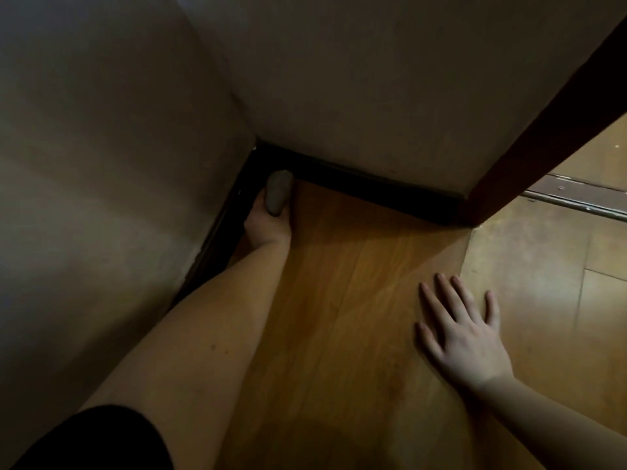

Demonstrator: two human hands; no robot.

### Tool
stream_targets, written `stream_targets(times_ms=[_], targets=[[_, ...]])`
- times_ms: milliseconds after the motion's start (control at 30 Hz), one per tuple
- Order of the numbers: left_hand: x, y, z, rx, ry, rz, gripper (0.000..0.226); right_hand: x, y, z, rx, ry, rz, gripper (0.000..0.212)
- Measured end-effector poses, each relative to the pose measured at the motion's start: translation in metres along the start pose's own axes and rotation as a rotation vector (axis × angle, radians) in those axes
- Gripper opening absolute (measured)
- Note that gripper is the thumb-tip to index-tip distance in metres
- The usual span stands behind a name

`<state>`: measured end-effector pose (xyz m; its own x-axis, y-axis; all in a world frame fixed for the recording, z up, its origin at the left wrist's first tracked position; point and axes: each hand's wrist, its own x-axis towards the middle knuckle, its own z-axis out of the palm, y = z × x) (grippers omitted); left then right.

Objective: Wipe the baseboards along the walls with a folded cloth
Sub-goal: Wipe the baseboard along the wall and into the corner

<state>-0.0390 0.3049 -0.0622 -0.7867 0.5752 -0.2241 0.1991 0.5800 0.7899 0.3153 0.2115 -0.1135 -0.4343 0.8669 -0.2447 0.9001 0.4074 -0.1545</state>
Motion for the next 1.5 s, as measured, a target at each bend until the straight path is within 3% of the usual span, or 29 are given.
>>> stream_targets(times_ms=[133, 567, 867, 1033, 1267, 1400, 1500], targets=[[0.010, 0.007, 0.004, 0.016, 0.073, -0.003, 0.037, -0.001, 0.000, -0.002, -0.002, 0.002, 0.008, 0.069], [-0.020, 0.024, 0.037, 0.231, -0.015, 0.043, 0.049, -0.001, 0.002, 0.001, -0.006, 0.015, -0.006, 0.069], [-0.091, 0.033, 0.077, 0.386, -0.116, 0.177, 0.041, 0.001, 0.002, 0.005, -0.021, 0.030, -0.009, 0.069], [-0.105, 0.040, 0.077, 0.542, -0.274, 0.333, 0.027, 0.001, 0.001, 0.002, -0.006, 0.017, 0.002, 0.068], [-0.120, 0.039, 0.061, 0.488, -0.503, 0.401, 0.045, -0.001, -0.003, -0.006, 0.032, -0.028, 0.019, 0.067], [-0.127, 0.030, 0.048, 0.340, -0.426, 0.382, 0.046, -0.001, 0.007, -0.014, 0.143, -0.069, -0.016, 0.069], [-0.125, 0.028, 0.046, 0.329, -0.361, 0.324, 0.048, -0.017, 0.032, -0.017, 0.170, -0.026, 0.118, 0.066]])
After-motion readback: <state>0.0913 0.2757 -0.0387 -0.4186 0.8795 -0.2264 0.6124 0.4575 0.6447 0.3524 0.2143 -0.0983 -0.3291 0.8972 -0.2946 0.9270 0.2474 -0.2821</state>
